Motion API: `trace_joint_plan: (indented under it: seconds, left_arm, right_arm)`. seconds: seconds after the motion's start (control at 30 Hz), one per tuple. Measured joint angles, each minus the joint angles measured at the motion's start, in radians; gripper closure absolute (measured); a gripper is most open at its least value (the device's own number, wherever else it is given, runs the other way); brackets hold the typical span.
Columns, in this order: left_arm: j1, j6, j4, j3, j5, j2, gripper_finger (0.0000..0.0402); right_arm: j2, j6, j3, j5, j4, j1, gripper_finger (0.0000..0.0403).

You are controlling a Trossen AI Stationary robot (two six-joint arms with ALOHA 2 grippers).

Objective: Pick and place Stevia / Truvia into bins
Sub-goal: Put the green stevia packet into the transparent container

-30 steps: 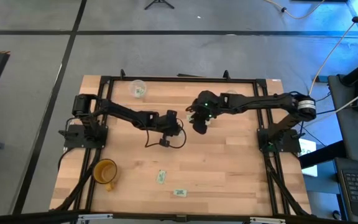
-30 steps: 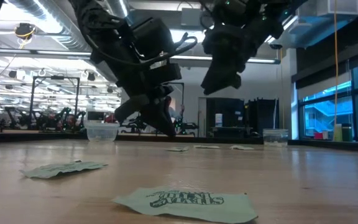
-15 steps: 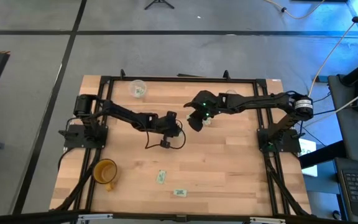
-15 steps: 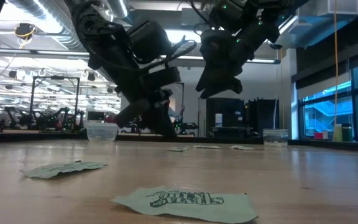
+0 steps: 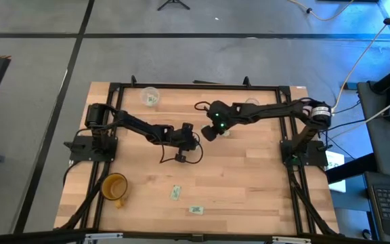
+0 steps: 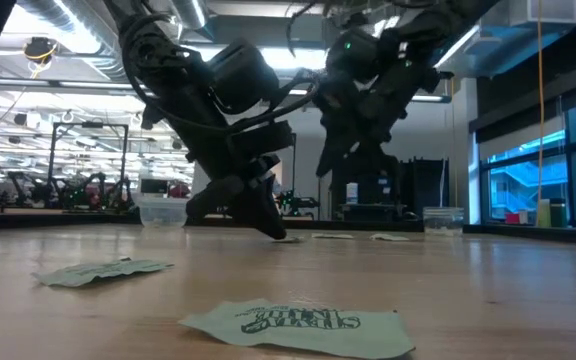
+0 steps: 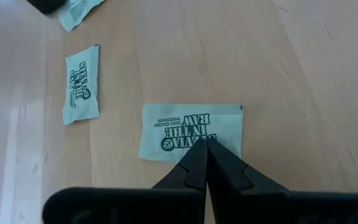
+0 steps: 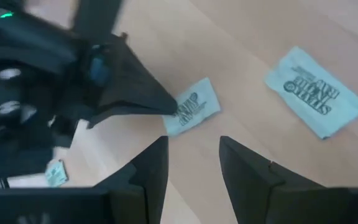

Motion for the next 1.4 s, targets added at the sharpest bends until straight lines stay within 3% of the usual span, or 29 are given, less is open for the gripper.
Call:
trace_joint_plan:
  seconds: [0.57, 1.13, 1.4]
  left_arm:
    - [0.000, 0.000, -0.002, -0.001, 0.000, 0.001, 0.0400]
    - [-0.001, -0.025, -0.002, -0.002, 0.000, 0.002, 0.0400]
    - [-0.001, -0.025, -0.001, -0.002, 0.000, 0.002, 0.0399]
  right_arm:
    - [0.164, 0.049, 0.000, -0.083, 0.114, -0.003, 0.0256]
    - [0.225, 0.074, 0.000, -0.129, 0.225, -0.028, 0.0257]
    - [0.225, 0.069, 0.000, -0.132, 0.233, -0.043, 0.0296]
